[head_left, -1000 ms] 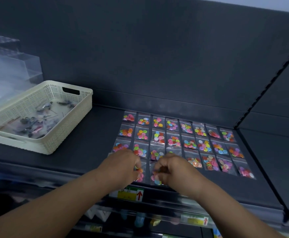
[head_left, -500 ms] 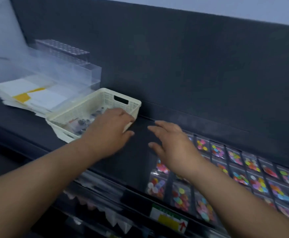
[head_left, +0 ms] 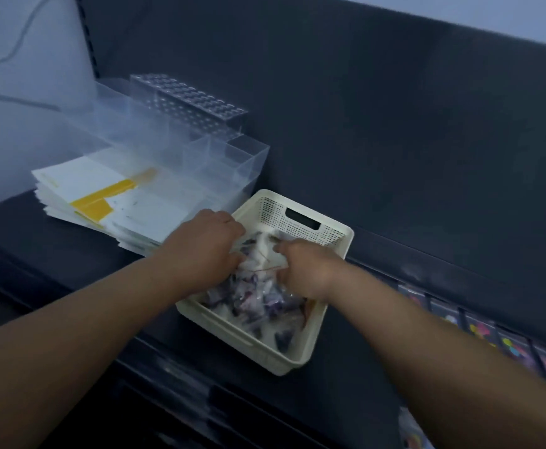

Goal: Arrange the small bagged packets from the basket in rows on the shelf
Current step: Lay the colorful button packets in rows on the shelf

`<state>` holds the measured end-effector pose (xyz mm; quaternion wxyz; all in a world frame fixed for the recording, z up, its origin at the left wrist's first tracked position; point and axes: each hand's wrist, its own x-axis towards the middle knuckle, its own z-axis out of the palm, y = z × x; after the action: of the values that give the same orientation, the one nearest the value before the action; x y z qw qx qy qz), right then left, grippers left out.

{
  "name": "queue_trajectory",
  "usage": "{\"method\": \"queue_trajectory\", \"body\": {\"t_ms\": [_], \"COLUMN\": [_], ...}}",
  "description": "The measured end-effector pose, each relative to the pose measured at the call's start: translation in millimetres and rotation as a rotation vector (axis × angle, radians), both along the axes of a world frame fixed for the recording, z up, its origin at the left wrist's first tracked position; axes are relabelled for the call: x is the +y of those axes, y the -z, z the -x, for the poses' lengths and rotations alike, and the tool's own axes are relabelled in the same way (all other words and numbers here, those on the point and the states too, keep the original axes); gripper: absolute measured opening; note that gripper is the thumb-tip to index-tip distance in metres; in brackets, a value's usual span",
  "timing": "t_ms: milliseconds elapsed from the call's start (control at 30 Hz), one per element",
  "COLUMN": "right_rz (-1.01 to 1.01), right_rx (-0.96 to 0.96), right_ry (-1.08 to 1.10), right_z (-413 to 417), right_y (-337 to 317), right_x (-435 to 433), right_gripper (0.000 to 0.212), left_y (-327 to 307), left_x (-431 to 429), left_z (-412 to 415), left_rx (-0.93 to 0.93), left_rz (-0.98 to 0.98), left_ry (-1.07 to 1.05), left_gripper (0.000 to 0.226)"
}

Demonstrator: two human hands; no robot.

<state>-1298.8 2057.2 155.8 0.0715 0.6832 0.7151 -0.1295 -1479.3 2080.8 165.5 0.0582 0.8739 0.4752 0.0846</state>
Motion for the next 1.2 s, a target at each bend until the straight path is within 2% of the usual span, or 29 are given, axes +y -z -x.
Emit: {"method": "queue_trajectory", "body": {"t_ms": [133,233,300,400,467,533,600,633,700,733,767,833,933,1000,1067,1133,1200], "right_rz": [0.145,0.145,0.076,-0.051,0.018,0.137,0.178,0.169,0.168,0.128,0.069,-0.02,0.023,0.041,0.038,0.062,0.076], "right_rx": [0.002,0.142,0.181,-0.058,-0.234,-0.283,-0.194,-0.062,0.386,0.551,0.572,0.471,0.44,0.282,0.213,0.339,0.589], "right_ry": [-0.07,-0.096,-0.038,0.091,0.157,0.191,0.162,0.166,0.271,0.319,0.322,0.298,0.315,0.232,0.177,0.252,0.385], "right_z": [25,29,26,11,-1,-7,-9,-10,-7,-8,-10,-16,-11,-4,0,-4,-11], "right_y": [8,3,1,4,5,7,12,12,9,8,6,9,14,20,24,26,22], "right_x": [-8,-16,-13,11,28,38,42,43,40,39,39,41,41,43,45,47,44], "right_gripper": [0.039,0.033,0.037,0.042,0.041,0.037,0.033,0.034,0.039,0.042,0.044,0.046,0.053,0.062,0.06,0.04,0.018], "left_y": [10,14,15,17,19,20,21,21,22,22,22,22,21,20,19,18,17], "left_x": [10,13,14,13,13,13,13,14,14,15,15,15,14,14,13,13,13], "left_z": [8,9,8,7,6,6,6,6,6,6,6,5,5,4,3,2,1], "left_rx": [-0.1,-0.133,-0.144,-0.109,-0.091,-0.087,-0.1,-0.103,-0.085,-0.073,-0.064,-0.057,-0.056,-0.047,-0.027,-0.011,-0.028], "left_rz": [0.027,0.022,0.02,-0.014,-0.036,-0.043,-0.043,-0.046,-0.054,-0.057,-0.056,-0.055,-0.063,-0.062,-0.069,-0.084,-0.081], "left_ry": [0.04,0.059,0.064,0.07,0.084,0.091,0.091,0.091,0.097,0.098,0.097,0.096,0.09,0.089,0.089,0.085,0.087], "left_gripper": [0.046,0.043,0.043,0.045,0.045,0.045,0.046,0.046,0.045,0.044,0.044,0.044,0.042,0.042,0.043,0.044,0.043]}}
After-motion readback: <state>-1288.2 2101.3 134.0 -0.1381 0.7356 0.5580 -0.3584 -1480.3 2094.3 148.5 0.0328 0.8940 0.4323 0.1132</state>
